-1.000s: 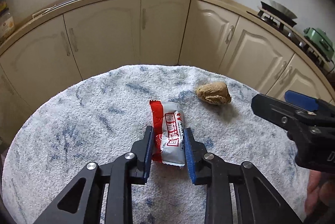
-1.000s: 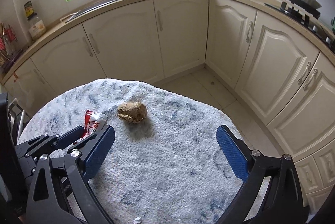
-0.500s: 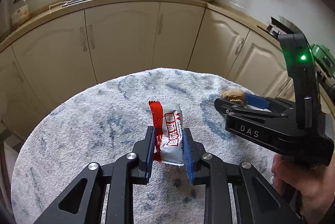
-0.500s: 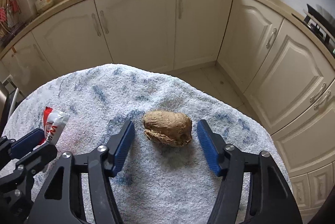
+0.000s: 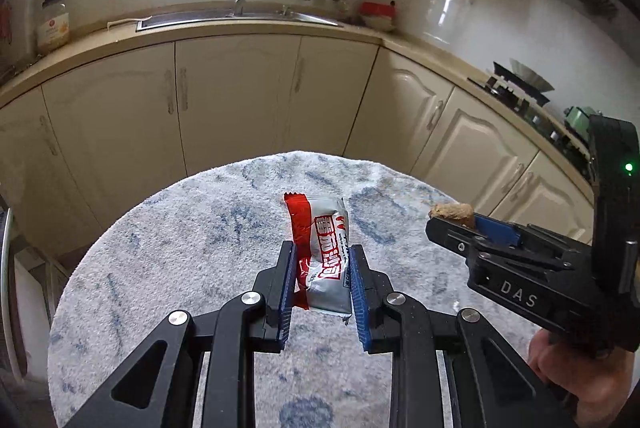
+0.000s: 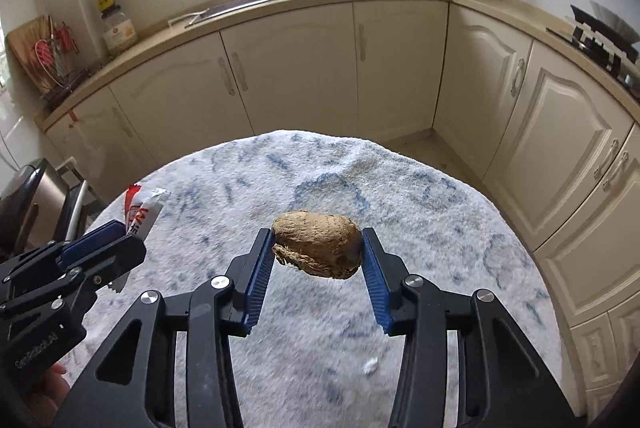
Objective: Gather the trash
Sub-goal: 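Carry the bread roll and candy wrapper to the blue bucket and release both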
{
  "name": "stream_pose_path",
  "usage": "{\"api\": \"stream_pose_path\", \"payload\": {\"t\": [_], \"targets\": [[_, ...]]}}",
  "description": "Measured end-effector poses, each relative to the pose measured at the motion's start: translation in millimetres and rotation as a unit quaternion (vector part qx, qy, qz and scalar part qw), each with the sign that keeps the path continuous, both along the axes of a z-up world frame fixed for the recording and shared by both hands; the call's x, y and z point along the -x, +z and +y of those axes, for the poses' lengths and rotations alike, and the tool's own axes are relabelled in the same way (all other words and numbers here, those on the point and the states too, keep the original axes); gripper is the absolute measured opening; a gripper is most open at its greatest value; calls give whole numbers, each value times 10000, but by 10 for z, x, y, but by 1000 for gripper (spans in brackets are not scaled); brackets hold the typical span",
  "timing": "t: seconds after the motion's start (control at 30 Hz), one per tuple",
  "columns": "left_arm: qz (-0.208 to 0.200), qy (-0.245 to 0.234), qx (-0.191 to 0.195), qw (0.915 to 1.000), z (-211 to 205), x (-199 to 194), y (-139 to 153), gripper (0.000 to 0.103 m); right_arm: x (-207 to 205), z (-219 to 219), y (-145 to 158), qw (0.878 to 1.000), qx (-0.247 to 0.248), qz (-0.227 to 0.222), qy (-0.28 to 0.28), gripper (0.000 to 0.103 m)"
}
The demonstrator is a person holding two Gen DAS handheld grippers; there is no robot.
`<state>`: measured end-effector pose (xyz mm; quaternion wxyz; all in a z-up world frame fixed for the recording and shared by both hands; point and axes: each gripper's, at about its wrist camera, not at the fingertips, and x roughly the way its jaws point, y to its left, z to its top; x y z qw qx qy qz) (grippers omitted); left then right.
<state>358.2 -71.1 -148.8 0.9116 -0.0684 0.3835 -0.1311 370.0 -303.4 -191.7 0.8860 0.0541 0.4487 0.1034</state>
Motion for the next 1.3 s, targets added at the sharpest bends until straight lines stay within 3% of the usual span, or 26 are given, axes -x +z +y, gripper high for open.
{"api": "stream_pose_path", "payload": {"t": [0.17,0.37,0.53,0.7,0.93,1.07,1.3], "targets": [[-394,-222,29,9990,-126,840,306,22,701,-152,459,9988,-227,-380,-206,44],[-752,-854,176,9934,-489,1699,544,22,1583,-695,846,9945,-303,-724,-697,44],[-872,-1509,250,9844,-1063,2166,598,22,2220,-1287,968,9881,-98,-816,-1303,44],[-792,-2246,252,9709,-1801,2341,548,22,2802,-1948,943,9764,87,-775,-2015,44],[-219,-3137,143,9491,-2949,2445,194,22,3350,-2872,522,9531,236,-342,-2998,44],[197,-3445,-11,9386,-3505,2383,-142,22,3498,-3351,28,9394,227,127,-3418,44],[1336,-3767,-515,9152,-4408,2101,-951,22,3494,-3865,-935,9252,-177,1020,-3650,44]]}}
